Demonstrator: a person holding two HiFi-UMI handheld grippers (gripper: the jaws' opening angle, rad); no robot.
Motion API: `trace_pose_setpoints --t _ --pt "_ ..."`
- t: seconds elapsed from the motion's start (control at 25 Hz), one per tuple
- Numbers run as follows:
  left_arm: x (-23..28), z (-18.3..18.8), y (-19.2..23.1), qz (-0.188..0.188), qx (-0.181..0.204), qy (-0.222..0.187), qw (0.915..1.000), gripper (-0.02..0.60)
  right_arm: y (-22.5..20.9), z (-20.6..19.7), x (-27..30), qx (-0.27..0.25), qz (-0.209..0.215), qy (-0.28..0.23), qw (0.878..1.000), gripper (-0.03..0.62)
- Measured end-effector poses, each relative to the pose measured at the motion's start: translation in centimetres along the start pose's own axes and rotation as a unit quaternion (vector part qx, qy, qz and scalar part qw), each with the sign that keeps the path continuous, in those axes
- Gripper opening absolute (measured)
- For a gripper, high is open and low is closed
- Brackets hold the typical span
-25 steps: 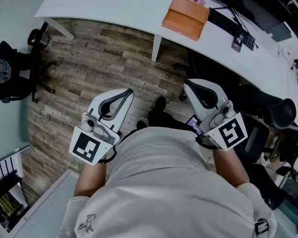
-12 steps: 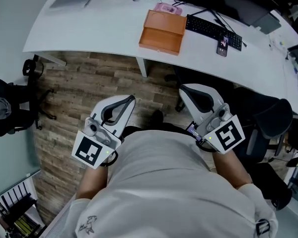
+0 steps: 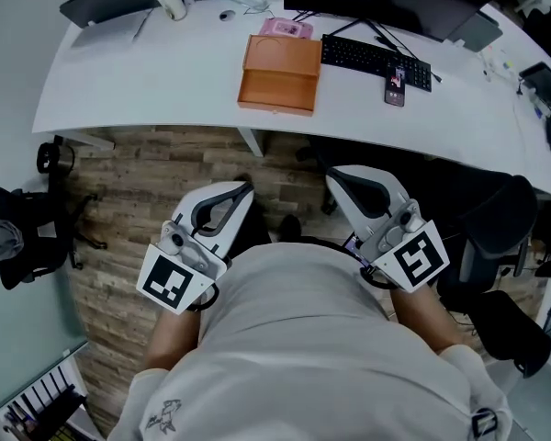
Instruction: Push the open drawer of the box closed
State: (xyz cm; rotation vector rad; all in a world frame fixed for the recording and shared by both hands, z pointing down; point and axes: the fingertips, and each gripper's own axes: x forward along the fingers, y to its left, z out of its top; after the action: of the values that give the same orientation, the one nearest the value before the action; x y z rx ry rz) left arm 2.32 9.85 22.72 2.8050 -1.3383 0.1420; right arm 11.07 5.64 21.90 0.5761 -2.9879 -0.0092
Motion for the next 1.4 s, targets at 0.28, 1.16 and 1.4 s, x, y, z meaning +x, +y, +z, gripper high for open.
trace_pose_setpoints --t 0.28,1.16,1.4 --pt "2.4 0.0 2.5 -0.031 -0.004 -0.003 0.9995 -0.002 -2.6 0.0 1.2 0.008 -0.032 0.003 0.999 0.003" --pt "6.2 -0.4 14.8 -0.106 -0.006 0.006 0.9943 -0.002 -8.4 -0.2 11.4 0.031 -0.100 0.023 0.994 0.003" --pt "6.6 -0.6 18.4 -0.136 -0.009 0.008 0.9906 -0.002 -9.3 -0.5 14.6 0.044 -0.126 0.038 0.990 0.003"
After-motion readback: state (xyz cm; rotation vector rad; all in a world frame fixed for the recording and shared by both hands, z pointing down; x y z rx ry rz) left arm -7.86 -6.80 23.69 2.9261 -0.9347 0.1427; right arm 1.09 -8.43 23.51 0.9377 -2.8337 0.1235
